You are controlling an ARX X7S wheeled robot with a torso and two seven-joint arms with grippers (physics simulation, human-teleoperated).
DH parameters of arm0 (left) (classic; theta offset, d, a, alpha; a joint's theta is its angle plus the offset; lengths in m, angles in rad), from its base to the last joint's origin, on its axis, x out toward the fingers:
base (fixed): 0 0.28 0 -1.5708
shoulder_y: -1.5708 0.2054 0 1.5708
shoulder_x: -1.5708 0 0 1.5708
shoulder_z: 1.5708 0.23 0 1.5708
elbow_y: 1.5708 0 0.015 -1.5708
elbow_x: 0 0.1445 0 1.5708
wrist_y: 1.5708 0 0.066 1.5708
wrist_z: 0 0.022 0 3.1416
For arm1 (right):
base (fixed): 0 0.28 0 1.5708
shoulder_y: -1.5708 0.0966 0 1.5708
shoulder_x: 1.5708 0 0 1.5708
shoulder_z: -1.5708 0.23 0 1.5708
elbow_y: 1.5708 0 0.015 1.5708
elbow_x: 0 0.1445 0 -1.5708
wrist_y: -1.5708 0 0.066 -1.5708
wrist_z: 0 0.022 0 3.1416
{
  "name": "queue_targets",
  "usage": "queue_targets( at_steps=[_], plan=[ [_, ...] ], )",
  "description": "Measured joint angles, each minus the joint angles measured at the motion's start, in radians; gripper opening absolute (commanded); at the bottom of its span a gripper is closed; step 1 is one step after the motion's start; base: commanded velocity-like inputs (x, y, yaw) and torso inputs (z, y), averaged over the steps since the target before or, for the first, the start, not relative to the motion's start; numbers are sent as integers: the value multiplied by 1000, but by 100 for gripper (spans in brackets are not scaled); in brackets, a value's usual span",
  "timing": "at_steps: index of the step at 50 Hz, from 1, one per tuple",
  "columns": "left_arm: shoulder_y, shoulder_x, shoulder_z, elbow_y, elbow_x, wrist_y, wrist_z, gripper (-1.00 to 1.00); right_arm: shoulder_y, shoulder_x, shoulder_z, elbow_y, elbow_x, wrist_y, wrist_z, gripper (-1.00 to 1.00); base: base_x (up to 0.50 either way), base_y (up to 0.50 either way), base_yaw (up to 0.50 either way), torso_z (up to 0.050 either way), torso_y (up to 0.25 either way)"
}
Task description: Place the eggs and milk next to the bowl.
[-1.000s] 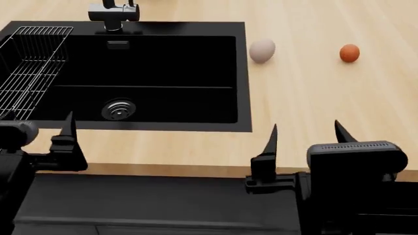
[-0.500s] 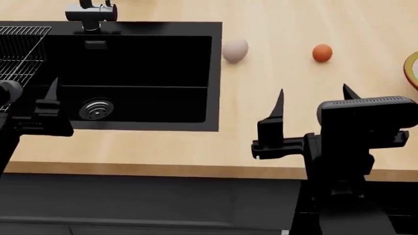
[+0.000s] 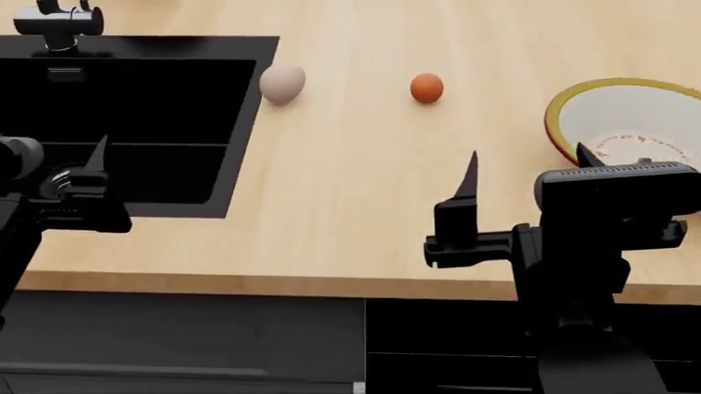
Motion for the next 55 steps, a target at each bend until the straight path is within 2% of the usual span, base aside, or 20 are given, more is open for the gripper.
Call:
queue_targets(
  at_steps=[55],
  plan=[
    [19, -2, 8, -4, -35, 21, 0, 100, -2, 18, -16, -20, 21, 20, 13, 100, -1, -500, 0, 0, 0]
  ],
)
